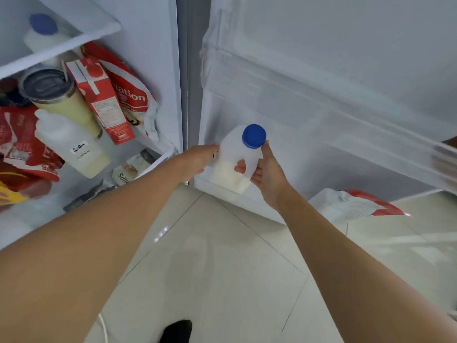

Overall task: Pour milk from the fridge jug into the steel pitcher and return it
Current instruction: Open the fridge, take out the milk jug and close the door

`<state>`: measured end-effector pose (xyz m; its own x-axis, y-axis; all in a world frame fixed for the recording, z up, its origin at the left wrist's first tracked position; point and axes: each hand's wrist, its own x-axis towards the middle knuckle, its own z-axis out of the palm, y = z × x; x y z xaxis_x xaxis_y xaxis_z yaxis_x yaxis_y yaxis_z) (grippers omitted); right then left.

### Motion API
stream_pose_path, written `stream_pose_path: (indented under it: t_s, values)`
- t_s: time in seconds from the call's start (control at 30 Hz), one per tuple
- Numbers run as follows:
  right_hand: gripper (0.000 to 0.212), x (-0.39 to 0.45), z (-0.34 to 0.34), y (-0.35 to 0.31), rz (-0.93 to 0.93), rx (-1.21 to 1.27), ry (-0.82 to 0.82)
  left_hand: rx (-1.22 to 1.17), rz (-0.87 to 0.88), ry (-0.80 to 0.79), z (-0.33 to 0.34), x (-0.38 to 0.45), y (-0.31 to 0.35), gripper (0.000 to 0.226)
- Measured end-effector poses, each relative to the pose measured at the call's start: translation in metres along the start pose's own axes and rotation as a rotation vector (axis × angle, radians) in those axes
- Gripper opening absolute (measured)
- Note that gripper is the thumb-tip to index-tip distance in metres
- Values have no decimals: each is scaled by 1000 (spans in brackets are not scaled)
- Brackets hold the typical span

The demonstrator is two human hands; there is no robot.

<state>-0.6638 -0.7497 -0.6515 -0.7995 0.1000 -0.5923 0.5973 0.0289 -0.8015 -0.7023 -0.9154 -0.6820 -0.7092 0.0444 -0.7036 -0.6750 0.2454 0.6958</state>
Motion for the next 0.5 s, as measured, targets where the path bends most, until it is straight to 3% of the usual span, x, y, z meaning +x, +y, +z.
stream_pose_path:
  t_s: [0.3, 0.5]
  values:
    - [45, 18, 25, 0, 112, 309, 366, -150, -70, -128, 7, 22, -11, 44]
    - [33, 19, -6, -12, 79, 493, 387, -149, -99, -199, 15, 30, -9, 49]
